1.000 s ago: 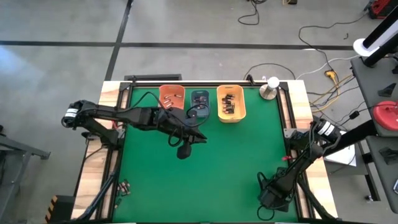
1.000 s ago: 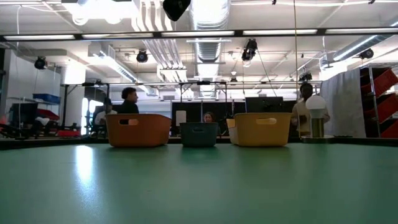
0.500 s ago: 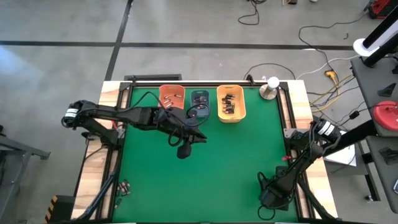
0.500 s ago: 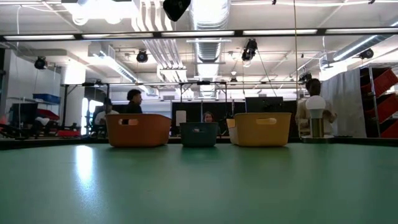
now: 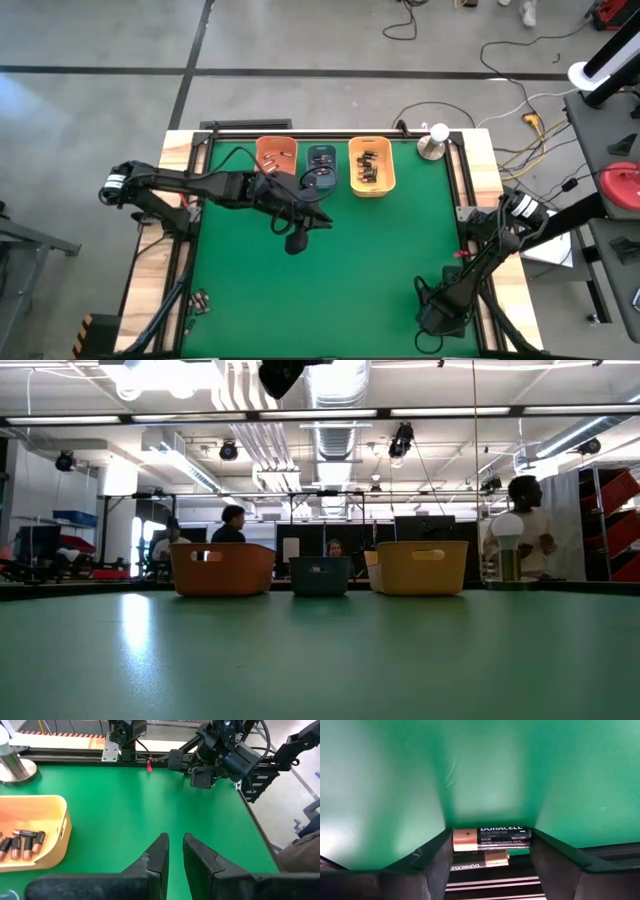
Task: Sort batteries
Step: Put the large black battery into the yellow bin
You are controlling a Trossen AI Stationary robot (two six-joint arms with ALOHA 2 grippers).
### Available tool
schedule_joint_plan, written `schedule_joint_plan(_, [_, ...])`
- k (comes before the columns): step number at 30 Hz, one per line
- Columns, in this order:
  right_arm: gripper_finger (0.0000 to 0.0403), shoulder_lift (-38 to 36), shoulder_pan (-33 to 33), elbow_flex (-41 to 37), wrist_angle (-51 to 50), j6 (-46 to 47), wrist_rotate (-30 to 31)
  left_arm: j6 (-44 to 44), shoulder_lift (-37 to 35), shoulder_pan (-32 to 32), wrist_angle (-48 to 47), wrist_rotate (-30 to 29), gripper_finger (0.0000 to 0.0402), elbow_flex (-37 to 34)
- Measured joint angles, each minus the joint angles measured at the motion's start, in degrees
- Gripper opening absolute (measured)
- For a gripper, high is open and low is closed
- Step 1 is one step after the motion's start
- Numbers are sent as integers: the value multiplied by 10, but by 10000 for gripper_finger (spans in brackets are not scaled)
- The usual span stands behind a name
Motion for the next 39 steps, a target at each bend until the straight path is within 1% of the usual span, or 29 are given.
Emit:
schedule_joint_plan(3, [231,0,0,4,-2,-11,7,-8,0,0,-20,0,36,0])
schedule_joint_plan(9, [240,0,0,14,-12,-25,23,-19,-2,0,-61,0,36,0])
schedule_joint_plan(14, [231,-1,-7,42,-48,-48,62,-21,-6,0,-86,0,36,0])
schedule_joint_plan(18, [235,-3,-21,68,-77,-77,89,-21,-10,-1,-96,0,36,-5])
schedule_joint_plan(23, [241,-3,-45,97,-111,-111,131,-34,-33,-2,-98,0,36,-40])
schedule_joint_plan(26, [234,-3,-65,119,-127,-140,164,-56,-60,-6,-86,0,36,-80])
schedule_joint_plan(31, [230,-3,-112,158,-152,-198,218,-114,-115,-24,-33,0,36,-165])
schedule_joint_plan(35, [237,-3,-162,190,-187,-258,247,-172,-153,-53,40,0,36,-228])
schedule_joint_plan(39, [233,-3,-222,234,-216,-326,292,-203,-176,-87,121,0,36,-272])
